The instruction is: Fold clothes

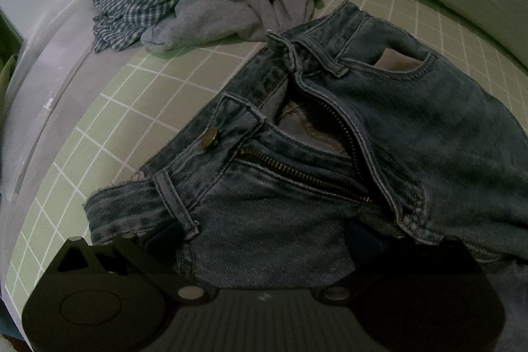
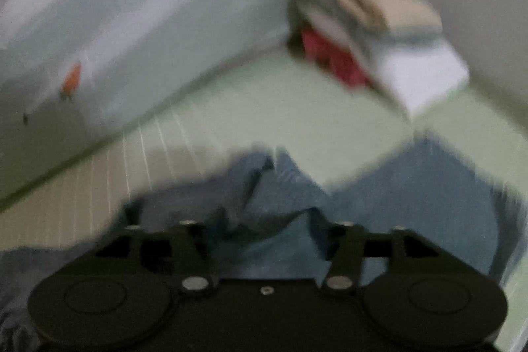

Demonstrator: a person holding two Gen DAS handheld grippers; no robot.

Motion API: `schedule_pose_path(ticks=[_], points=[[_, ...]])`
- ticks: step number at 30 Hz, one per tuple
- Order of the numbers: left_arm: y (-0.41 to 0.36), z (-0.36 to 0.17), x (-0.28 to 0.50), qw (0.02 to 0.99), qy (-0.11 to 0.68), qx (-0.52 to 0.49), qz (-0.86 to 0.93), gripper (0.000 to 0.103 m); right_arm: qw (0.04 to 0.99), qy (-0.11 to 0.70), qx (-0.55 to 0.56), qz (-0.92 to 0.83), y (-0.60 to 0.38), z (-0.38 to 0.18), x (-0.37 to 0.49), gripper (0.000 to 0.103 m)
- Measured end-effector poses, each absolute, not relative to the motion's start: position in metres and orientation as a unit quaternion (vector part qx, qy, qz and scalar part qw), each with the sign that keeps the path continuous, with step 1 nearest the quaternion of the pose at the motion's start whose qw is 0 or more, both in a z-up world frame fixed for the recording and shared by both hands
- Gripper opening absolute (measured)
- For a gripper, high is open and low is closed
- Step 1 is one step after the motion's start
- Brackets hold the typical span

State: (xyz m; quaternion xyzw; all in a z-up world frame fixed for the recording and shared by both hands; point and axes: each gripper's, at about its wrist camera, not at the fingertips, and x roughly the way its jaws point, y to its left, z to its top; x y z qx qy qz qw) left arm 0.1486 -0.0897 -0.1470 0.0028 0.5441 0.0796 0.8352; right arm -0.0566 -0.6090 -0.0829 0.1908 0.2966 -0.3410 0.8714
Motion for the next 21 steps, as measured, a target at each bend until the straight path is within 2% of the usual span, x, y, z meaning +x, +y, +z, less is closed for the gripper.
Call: schedule_pose_path(ticks=[1,5,8,17,21], points=[[-0.09,-0.147,0.149,0.835,0.544,0.002,0.08,0.103,0.879,0.29,0.176,-0.336,-0.614,-0.077,-0.048,0.083],[-0.088,-0.147,0.148,0.836,0.543,0.003,0.078,0.103,0.899,0.284,0.138,-0.305,-0.64,-0.061,-0.007,0.084],[-0.089,-0.147,0.147,0.839,0.539,0.002,0.081,0.103,0.905,0.31,0.109,-0.271,-0.656,-0.061,0.029,0.088],[-0.099,-0.135,0.148,0.843,0.532,0.017,0.072,0.103,0.862,0.456,0.066,-0.211,-0.625,-0.116,0.111,0.088],[-0.099,-0.114,0.158,0.862,0.504,0.013,0.058,0.103,0.836,0.472,0.092,-0.264,-0.633,-0.129,0.112,0.088]])
